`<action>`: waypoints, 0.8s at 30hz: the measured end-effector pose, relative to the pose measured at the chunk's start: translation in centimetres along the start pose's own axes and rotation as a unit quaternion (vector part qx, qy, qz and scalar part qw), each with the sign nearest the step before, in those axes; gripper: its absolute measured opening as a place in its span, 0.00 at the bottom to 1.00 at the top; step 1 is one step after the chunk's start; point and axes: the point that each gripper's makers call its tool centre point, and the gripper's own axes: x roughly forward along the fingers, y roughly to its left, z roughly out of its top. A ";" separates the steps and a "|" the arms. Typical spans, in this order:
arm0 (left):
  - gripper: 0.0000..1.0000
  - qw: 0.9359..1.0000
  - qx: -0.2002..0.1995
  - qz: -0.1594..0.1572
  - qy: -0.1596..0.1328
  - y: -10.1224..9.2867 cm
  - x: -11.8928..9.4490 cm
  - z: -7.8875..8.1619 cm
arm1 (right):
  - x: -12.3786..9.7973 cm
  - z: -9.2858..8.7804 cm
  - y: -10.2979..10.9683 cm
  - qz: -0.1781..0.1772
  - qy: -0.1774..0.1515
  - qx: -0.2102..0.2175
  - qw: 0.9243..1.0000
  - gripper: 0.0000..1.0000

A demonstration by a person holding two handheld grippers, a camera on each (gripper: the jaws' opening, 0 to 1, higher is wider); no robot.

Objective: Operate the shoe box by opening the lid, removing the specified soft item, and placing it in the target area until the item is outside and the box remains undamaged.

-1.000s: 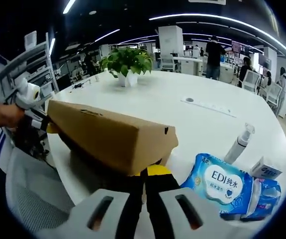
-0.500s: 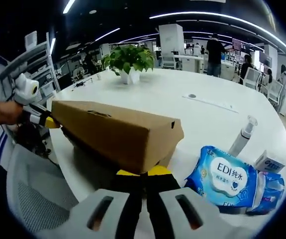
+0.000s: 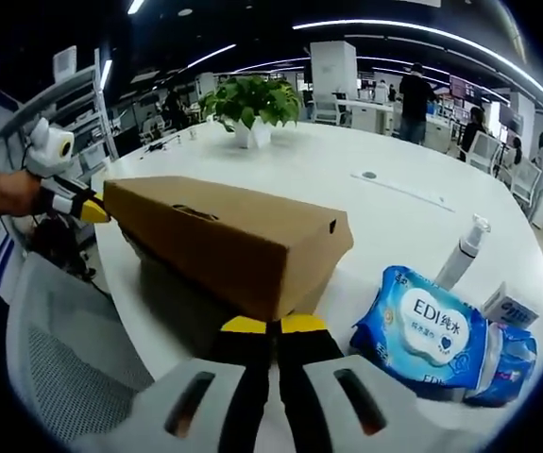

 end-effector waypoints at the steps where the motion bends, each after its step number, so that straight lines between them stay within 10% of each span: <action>1: 0.11 1.000 0.000 -0.001 0.000 0.0 0.0 -0.1 | 0.0 -0.1 0.0 -0.001 0.001 -0.004 1.000 0.00; 24: 0.11 1.000 0.001 -0.003 0.001 0.1 0.1 -0.9 | -0.5 -0.8 0.1 -0.003 0.009 -0.021 1.000 0.01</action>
